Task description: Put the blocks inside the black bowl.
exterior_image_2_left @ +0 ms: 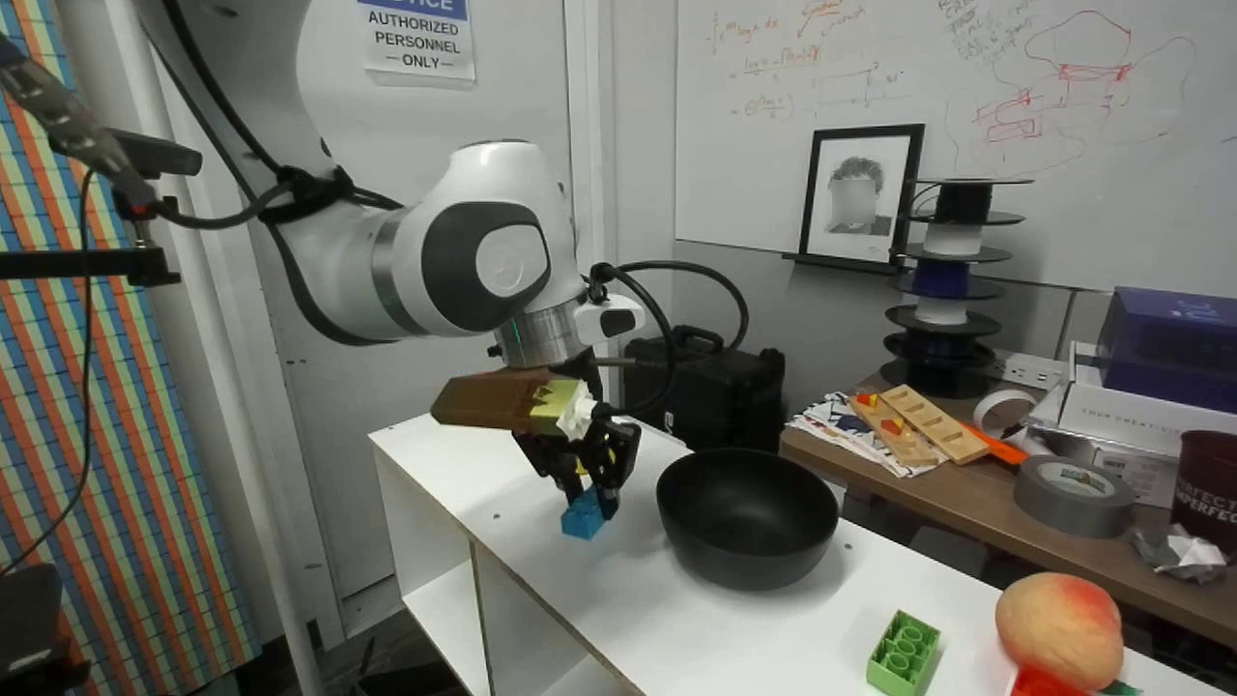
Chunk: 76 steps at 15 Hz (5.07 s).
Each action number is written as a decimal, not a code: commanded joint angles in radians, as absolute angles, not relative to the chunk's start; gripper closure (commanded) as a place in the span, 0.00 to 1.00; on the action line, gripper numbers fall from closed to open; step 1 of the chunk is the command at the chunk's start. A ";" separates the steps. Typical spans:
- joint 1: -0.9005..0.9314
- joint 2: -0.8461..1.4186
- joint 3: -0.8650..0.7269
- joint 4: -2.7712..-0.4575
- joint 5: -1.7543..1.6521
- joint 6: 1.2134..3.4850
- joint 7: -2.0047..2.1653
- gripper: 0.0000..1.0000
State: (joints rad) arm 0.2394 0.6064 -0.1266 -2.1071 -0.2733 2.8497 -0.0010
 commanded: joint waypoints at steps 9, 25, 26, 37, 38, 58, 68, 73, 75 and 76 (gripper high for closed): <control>0.025 0.353 0.006 -2.088 0.035 2.884 0.054 0.85; -0.079 0.711 -0.059 -1.746 0.221 2.756 0.297 0.84; -0.077 0.722 -0.060 -1.738 0.218 2.745 0.299 0.72; -0.008 0.546 -0.013 -1.963 0.162 2.780 0.214 0.00; 0.012 0.515 -0.007 -2.004 0.144 2.778 0.199 0.00; 0.243 0.794 0.003 -1.908 0.040 3.075 0.232 0.00; 0.264 0.869 -0.009 -1.865 0.076 3.159 0.220 0.42; 0.265 0.852 -0.017 -1.882 0.079 3.120 0.222 0.81; 0.274 0.819 -0.030 -1.920 0.079 3.116 0.225 0.87; 0.299 0.806 -0.060 -1.935 0.083 3.124 0.240 0.87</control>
State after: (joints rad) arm 0.2475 0.8532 -0.0064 -1.8838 0.0591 3.1252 0.2226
